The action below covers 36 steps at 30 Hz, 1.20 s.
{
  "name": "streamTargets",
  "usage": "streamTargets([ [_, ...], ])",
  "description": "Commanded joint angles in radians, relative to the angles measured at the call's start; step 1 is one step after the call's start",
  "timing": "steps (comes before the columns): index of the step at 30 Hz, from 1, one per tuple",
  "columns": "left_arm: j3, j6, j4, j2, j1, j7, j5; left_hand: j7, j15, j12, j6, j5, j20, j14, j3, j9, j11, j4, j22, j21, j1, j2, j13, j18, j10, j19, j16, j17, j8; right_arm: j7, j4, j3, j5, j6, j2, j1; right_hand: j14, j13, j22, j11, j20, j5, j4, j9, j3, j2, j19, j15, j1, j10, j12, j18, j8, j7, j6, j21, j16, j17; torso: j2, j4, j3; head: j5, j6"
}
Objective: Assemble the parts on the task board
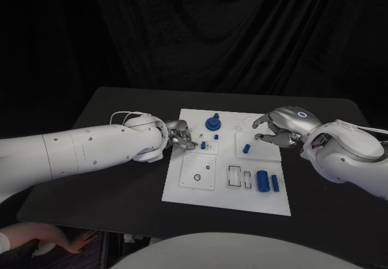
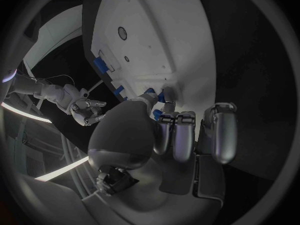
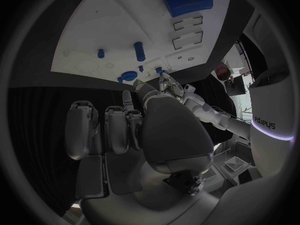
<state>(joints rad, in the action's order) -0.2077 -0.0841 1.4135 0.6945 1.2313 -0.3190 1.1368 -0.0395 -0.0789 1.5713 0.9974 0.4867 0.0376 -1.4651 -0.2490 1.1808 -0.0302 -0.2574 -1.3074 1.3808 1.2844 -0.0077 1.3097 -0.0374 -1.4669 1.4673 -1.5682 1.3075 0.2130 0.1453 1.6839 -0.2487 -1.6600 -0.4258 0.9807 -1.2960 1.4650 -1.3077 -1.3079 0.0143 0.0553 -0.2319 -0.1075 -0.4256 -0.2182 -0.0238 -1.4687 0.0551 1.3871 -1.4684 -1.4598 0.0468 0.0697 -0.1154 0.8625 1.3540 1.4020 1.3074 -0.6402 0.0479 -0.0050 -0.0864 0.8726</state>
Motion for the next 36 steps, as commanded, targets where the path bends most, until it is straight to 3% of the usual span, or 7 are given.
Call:
streamTargets([
  [1, -0.005, 0.011, -0.001, 0.000, -0.009, -0.009, -0.004, 0.008, -0.004, 0.000, -0.001, 0.004, -0.008, -0.106, -0.053, 0.006, -0.006, 0.007, -0.205, 0.002, -0.004, -0.024, 0.261, -0.007, -0.104, 0.017, -0.003, 0.263, -0.001, 0.018, 0.000, 0.001, -0.002, 0.009, 0.001, 0.003, 0.058, -0.136, -0.195, 0.000, -0.001, -0.005, 0.000, 0.002, -0.006, -0.009, -0.017, 0.000, 0.005, 0.003, 0.007, 0.004, -0.003, 0.000, 0.006, -0.003, -0.006, 0.025, 0.000, 0.0003, -0.0002, 0.001, 0.000],
  [6, -0.005, -0.018, 0.000, 0.000, -0.009, 0.006, -0.004, 0.007, -0.004, 0.000, 0.001, 0.002, -0.009, -0.106, -0.164, 0.023, -0.005, 0.032, -0.205, 0.002, -0.027, -0.059, 0.261, -0.007, -0.104, 0.017, -0.003, 0.263, 0.004, 0.018, 0.000, 0.001, -0.002, 0.009, 0.002, 0.003, 0.057, -0.135, -0.195, 0.000, -0.001, -0.008, 0.001, 0.002, -0.008, -0.008, -0.017, 0.000, 0.006, 0.004, 0.008, 0.004, -0.003, 0.000, 0.007, -0.004, -0.007, 0.024, 0.001, 0.0004, -0.0003, 0.001, 0.000],
  [11, -0.005, -0.057, 0.004, 0.003, -0.010, 0.036, -0.004, 0.005, -0.004, 0.000, -0.001, 0.000, -0.008, -0.106, -0.232, 0.034, -0.005, 0.055, -0.206, 0.004, -0.047, -0.078, 0.261, -0.006, -0.104, 0.017, -0.003, 0.263, 0.007, 0.020, 0.000, 0.001, -0.002, 0.010, 0.003, 0.003, 0.057, -0.135, -0.195, 0.000, -0.001, -0.008, 0.001, 0.002, -0.008, -0.008, -0.017, 0.000, 0.006, 0.004, 0.008, 0.004, -0.003, 0.000, 0.007, -0.004, -0.007, 0.024, 0.000, 0.0002, -0.0005, 0.000, 0.000],
  [30, -0.004, -0.124, 0.054, 0.057, -0.008, 0.089, -0.004, 0.008, -0.005, 0.000, 0.020, -0.001, -0.009, -0.106, -0.302, 0.050, -0.007, 0.087, -0.205, 0.003, -0.080, -0.098, 0.261, -0.007, -0.104, 0.017, -0.003, 0.263, 0.020, 0.027, 0.001, 0.001, 0.021, 0.024, 0.009, 0.003, 0.056, -0.133, -0.193, -0.001, -0.001, -0.011, 0.002, 0.004, -0.011, -0.008, -0.015, 0.000, 0.008, 0.006, 0.011, 0.006, -0.003, 0.001, 0.009, -0.010, -0.011, 0.018, 0.000, 0.0004, 0.0003, 0.001, 0.000],
  [36, -0.004, -0.069, 0.066, 0.071, 0.007, 0.106, -0.035, 0.008, -0.005, 0.000, 0.027, -0.004, -0.009, -0.106, -0.302, 0.053, -0.006, 0.086, -0.204, -0.001, -0.088, -0.100, 0.261, -0.007, -0.104, 0.014, -0.003, 0.263, 0.024, 0.030, -0.001, 0.001, 0.022, 0.026, 0.009, 0.003, 0.056, -0.133, -0.193, -0.001, -0.001, -0.011, 0.002, 0.004, -0.011, -0.008, -0.015, 0.000, 0.008, 0.006, 0.011, 0.006, -0.003, 0.001, 0.009, -0.010, -0.011, 0.018, 0.000, 0.0013, -0.0004, -0.002, 0.000],
])
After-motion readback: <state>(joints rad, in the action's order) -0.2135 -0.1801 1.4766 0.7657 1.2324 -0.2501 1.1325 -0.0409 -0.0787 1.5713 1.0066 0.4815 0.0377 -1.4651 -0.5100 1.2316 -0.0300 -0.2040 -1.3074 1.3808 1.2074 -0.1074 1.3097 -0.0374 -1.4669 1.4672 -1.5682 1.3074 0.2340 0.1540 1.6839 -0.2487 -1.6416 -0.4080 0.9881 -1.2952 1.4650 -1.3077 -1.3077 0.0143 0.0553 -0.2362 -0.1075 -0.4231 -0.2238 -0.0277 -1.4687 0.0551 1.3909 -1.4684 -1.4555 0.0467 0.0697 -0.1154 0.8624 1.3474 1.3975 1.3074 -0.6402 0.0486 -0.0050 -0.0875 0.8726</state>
